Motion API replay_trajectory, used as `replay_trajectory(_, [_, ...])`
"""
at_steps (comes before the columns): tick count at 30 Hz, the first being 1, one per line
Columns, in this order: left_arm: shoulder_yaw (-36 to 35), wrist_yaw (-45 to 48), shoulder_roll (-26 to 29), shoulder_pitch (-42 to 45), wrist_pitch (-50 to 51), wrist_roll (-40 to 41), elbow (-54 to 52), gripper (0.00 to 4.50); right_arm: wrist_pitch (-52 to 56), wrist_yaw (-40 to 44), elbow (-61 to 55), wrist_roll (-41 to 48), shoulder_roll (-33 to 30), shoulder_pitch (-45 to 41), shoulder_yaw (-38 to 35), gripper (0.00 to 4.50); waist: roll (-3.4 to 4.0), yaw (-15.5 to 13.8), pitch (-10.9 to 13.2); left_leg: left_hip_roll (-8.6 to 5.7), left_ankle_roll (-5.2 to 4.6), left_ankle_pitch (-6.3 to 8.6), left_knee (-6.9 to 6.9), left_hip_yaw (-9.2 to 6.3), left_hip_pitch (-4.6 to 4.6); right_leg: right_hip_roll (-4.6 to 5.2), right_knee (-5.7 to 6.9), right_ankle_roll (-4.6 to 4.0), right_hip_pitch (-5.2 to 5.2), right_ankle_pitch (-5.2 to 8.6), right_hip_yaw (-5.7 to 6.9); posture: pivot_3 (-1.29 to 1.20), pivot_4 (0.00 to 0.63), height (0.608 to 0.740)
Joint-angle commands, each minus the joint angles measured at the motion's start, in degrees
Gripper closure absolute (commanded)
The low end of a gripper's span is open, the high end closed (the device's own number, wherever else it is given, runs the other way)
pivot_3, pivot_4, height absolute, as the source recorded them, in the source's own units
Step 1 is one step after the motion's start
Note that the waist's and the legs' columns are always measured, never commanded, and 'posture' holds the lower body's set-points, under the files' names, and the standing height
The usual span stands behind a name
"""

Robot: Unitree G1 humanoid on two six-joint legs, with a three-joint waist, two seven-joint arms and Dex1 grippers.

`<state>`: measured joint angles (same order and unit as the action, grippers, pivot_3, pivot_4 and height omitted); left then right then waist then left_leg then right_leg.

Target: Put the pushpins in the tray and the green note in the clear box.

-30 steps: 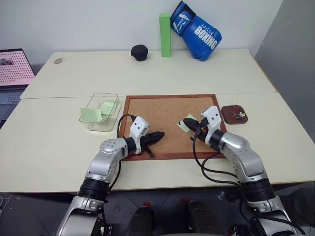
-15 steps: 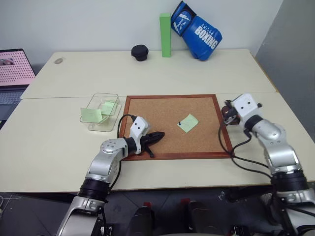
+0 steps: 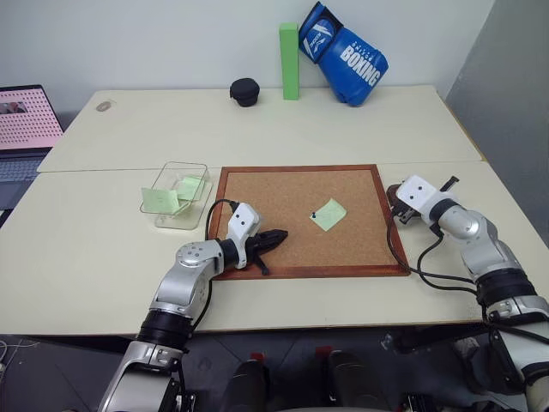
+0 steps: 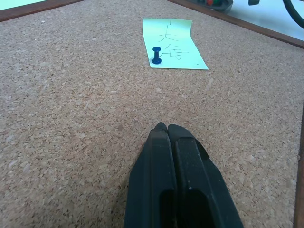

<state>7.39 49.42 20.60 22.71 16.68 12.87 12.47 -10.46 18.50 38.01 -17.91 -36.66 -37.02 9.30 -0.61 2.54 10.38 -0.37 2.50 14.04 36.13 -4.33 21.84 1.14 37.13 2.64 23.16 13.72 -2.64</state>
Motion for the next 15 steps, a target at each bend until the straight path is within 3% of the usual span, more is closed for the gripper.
replay_trajectory(1, [1.25, -0.20, 0.56, -2.54, 1.49, -1.38, 2.06, 4.50, -1.24, -1.20, 0.80, 0.29, -0.25, -1.49, -1.40, 4.00, 0.00, 0.00, 0.00, 0.00, 0.00, 0.00, 0.00, 0.00, 0.00, 0.00, 0.00, 0.00, 0.00, 0.00, -0.01, 0.00, 0.150, 0.740])
replay_trajectory(10, [1.40, -0.25, 0.22, -2.20, 1.40, -1.40, 2.39, 4.50, -1.00, -1.04, 1.15, 1.06, -0.43, -1.23, -2.17, 2.33, 0.01, 0.21, 0.00, -0.01, 0.00, 0.00, 0.00, 0.01, -0.01, 0.00, 0.02, 0.00, 0.00, 0.00, -0.03, 0.00, 0.150, 0.740])
replay_trajectory(15, [1.47, -0.11, 0.18, -2.01, 1.37, -1.43, 2.58, 4.50, -0.66, -1.19, -0.39, 1.73, -0.27, -0.45, -3.06, 1.19, 0.01, 0.21, 0.00, -0.01, 0.00, 0.00, 0.00, 0.01, -0.01, 0.00, 0.03, 0.00, 0.00, 0.00, -0.03, 0.00, 0.150, 0.740])
